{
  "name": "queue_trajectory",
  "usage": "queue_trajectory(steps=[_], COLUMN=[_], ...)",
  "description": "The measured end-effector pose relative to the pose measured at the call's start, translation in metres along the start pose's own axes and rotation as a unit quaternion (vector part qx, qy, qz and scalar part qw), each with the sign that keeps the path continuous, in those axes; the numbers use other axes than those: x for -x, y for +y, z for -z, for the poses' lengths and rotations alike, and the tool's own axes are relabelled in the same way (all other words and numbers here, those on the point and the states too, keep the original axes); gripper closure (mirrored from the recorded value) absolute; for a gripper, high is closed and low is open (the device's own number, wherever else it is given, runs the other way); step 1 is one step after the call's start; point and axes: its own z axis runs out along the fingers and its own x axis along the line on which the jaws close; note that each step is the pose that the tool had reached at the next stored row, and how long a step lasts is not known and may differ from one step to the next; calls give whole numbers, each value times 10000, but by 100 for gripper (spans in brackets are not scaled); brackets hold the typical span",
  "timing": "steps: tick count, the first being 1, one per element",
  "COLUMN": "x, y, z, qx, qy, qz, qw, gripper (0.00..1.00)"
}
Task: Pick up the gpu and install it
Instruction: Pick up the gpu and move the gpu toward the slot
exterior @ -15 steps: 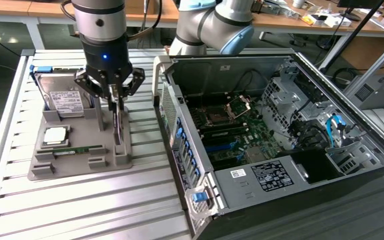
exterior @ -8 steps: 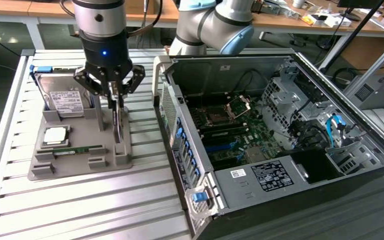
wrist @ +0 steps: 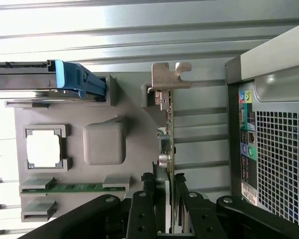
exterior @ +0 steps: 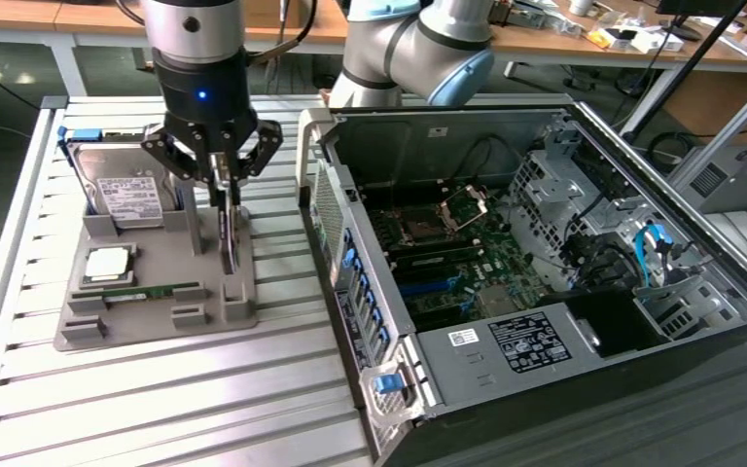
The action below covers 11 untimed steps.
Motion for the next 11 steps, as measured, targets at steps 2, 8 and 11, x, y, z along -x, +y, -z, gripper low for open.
queue_trajectory(steps=[2,8,11], x=[1,2,3], y=[-1,-1,-2], z=[25,74,94], qx=[0,0,0], qy=[0,0,0], qz=[0,0,0], qw=[10000,10000,10000], gripper=[73,73,73])
